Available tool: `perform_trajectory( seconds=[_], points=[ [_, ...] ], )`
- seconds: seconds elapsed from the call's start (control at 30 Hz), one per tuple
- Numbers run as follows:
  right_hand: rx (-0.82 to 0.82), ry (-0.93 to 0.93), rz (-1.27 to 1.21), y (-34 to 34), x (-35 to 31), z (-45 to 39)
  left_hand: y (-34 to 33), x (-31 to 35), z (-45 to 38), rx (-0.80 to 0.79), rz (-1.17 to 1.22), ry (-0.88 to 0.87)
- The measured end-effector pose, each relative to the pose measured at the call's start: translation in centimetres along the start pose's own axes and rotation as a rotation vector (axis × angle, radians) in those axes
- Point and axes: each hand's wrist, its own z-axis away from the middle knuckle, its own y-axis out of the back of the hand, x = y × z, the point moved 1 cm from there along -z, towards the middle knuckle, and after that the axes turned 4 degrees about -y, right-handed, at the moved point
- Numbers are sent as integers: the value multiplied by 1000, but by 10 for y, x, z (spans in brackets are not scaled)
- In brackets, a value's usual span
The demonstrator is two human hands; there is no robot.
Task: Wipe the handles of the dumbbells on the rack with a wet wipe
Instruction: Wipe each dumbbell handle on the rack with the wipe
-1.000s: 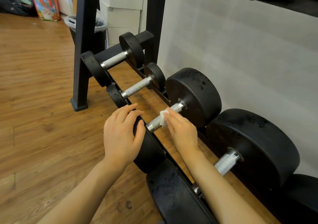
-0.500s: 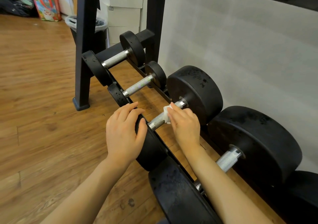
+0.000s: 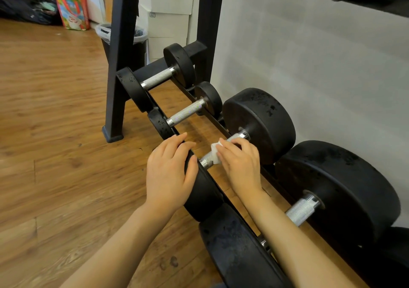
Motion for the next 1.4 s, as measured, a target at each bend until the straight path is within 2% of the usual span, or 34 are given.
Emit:
perform_trajectory(
  seconds=[0.2,0.47,0.67,0.9,1.07,1.2,1.4],
  points=[
    [-136,191,-19,-7,2,-2,-2,0,0,53,8,2],
    [-233,280,-89,-5,1,-8,-4,1,1,86,42,9],
    [-212,191,-37,4,13,-22,-4,0,1,67,38,9],
    [-274,301,4,-1,8,-16,-5,-1,2,69,33,11],
    [-242,180,38,1,16,-18,-5,-3,1,82,38,1],
    [-317,238,20,-6,7,-16,-6,-2,1,83,41,11],
    [-323,235,27,-5,5,-21,-7,-4,1,89,45,4]
  ],
)
